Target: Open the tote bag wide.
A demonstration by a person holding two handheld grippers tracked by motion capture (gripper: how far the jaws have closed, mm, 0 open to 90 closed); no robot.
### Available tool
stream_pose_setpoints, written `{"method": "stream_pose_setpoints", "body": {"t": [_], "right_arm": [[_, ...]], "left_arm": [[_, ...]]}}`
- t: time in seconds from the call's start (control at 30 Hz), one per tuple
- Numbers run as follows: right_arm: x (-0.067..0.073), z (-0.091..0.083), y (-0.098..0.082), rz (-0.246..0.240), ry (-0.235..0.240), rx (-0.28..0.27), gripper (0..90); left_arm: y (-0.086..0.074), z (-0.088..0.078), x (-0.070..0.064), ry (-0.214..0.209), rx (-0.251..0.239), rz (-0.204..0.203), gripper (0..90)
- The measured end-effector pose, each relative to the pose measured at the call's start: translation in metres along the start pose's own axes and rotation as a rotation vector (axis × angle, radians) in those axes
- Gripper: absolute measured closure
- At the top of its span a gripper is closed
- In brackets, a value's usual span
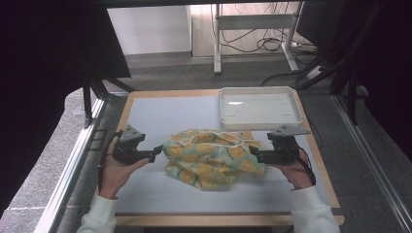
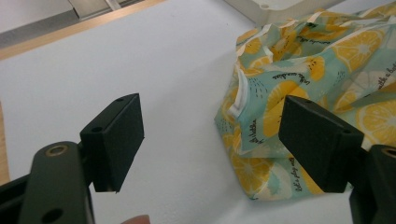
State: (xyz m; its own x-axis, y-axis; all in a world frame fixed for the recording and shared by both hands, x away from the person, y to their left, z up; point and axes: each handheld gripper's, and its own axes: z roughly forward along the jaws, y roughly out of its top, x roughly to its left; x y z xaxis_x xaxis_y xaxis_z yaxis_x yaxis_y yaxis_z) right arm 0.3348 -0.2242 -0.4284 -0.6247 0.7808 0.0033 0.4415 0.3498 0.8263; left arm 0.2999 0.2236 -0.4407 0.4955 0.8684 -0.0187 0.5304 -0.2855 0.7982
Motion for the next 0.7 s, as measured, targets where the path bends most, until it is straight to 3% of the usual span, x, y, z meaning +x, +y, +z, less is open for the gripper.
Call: {"method": "stream_pose_setpoints", "body": {"t": [0.7], "right_arm": [[0.0018, -0.0092, -0.0093, 0.014, -0.01, -0.003, 18.2]], "left_arm": [[0.0068, -0.0034, -0.0038, -0.019, -0.036, -0.022, 22.8]]}}
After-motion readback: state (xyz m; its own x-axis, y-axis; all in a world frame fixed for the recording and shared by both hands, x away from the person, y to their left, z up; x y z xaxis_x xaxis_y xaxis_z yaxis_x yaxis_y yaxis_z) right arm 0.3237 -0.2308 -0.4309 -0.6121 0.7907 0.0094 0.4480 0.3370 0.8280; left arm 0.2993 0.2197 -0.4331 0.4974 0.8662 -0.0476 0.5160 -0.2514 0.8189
